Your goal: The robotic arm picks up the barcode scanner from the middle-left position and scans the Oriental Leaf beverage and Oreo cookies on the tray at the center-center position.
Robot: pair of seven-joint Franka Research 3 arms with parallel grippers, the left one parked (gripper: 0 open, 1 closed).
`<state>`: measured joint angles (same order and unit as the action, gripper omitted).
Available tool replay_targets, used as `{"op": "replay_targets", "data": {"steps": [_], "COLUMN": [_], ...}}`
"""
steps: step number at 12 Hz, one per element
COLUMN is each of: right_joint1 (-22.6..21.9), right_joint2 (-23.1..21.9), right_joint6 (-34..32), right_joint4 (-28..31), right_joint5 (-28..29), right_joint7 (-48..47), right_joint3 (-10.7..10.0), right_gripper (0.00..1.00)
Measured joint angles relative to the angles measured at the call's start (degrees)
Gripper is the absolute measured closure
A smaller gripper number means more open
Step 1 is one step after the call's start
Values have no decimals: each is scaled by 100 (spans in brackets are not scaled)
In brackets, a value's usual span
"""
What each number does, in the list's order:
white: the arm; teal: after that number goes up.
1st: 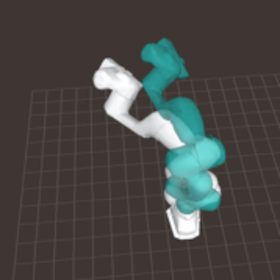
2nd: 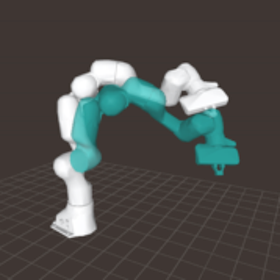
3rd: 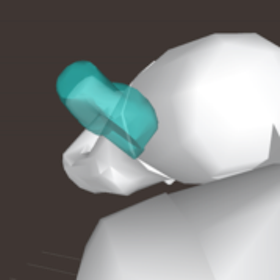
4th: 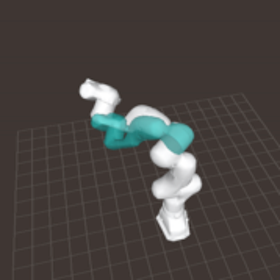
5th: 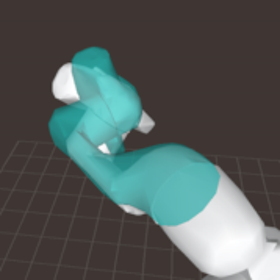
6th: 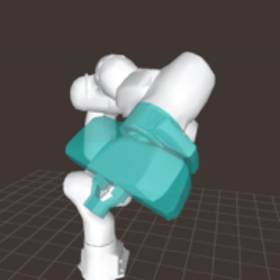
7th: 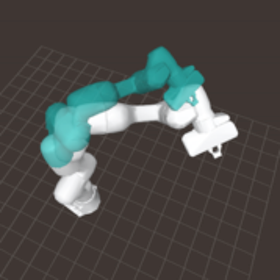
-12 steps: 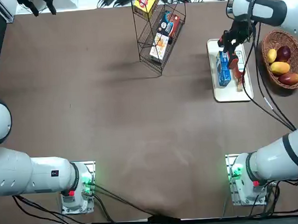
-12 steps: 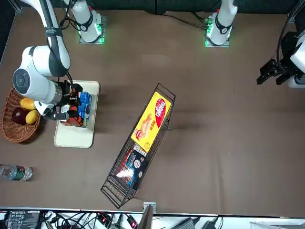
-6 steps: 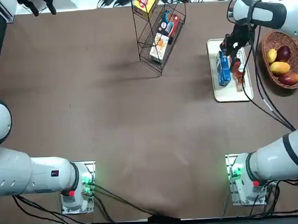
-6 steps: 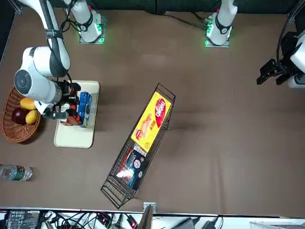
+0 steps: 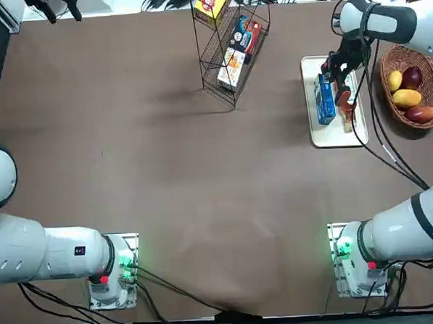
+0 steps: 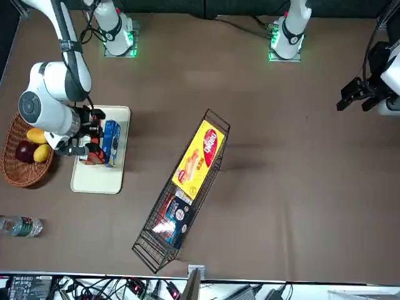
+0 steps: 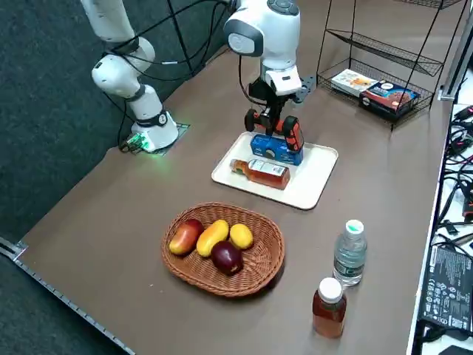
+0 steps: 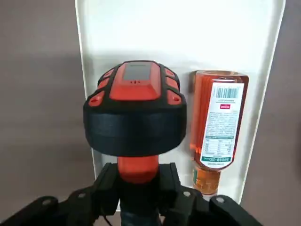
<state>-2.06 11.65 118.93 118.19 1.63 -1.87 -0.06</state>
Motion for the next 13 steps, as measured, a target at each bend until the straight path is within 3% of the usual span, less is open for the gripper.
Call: {"op": "replay_targets", "data": {"steps": [6,13], "right_joint1": [161,930], "right_joint2": [-153,-218], "right_joint6": [-14,-148], "right_joint4": [-85,-163], "right_joint5": [-3,-7], "right_joint7": [40,1107], "right_joint3": [-5,-34], "right_gripper": [58,58]}}
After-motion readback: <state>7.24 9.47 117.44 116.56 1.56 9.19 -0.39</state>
